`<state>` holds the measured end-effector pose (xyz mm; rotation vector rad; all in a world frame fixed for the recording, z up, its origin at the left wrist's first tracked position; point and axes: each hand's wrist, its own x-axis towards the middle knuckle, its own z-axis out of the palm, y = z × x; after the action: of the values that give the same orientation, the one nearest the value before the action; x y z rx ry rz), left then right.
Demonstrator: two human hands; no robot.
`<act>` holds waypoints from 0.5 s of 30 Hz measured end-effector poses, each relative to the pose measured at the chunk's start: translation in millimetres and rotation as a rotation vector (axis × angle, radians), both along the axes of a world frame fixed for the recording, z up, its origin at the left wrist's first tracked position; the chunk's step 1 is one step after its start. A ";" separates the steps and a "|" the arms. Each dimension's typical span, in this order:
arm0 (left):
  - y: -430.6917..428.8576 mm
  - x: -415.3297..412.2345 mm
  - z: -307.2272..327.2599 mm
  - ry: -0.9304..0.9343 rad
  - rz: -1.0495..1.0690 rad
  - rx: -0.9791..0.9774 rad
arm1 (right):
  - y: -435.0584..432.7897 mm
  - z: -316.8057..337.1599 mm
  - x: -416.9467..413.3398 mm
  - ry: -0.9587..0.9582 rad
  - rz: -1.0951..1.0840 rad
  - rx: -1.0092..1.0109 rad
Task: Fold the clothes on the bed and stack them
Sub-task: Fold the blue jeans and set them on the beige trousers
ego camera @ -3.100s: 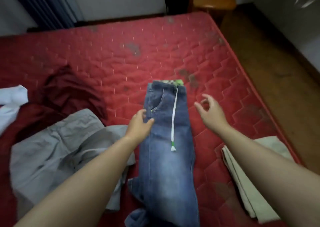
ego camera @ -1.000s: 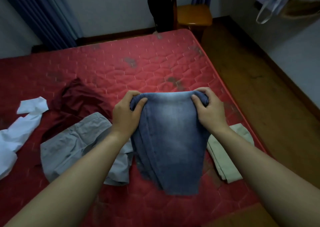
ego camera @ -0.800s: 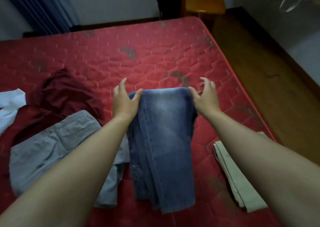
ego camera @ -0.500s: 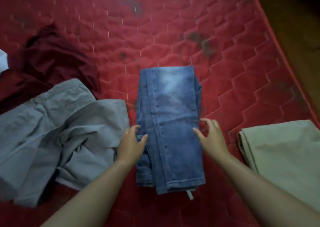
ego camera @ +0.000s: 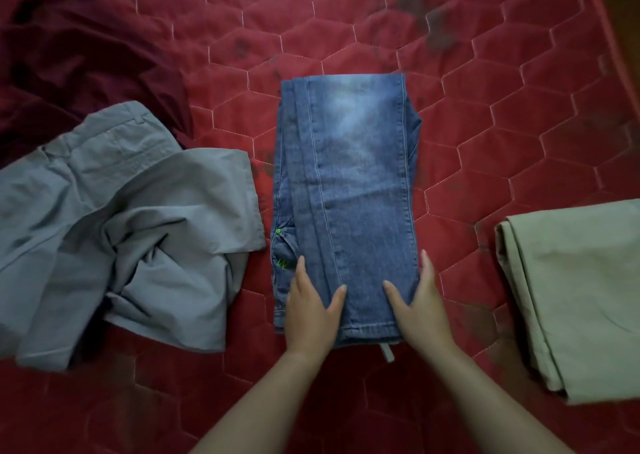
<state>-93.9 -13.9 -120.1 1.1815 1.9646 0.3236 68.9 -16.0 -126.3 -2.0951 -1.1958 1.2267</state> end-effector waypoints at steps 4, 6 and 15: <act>-3.4 3.8 4.1 0.204 0.019 0.093 | -7.2 2.6 -0.5 0.026 -0.119 0.039; -4.6 4.7 5.6 0.189 0.037 0.087 | -12.1 3.7 2.8 0.021 -0.163 0.068; -8.4 9.8 -0.4 0.165 0.002 0.006 | -16.8 11.7 11.2 -0.087 -0.099 0.174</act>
<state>-84.2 -22.3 -120.5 1.2448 2.1074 0.2397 80.2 -32.8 -114.6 -2.0698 -1.1760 0.9607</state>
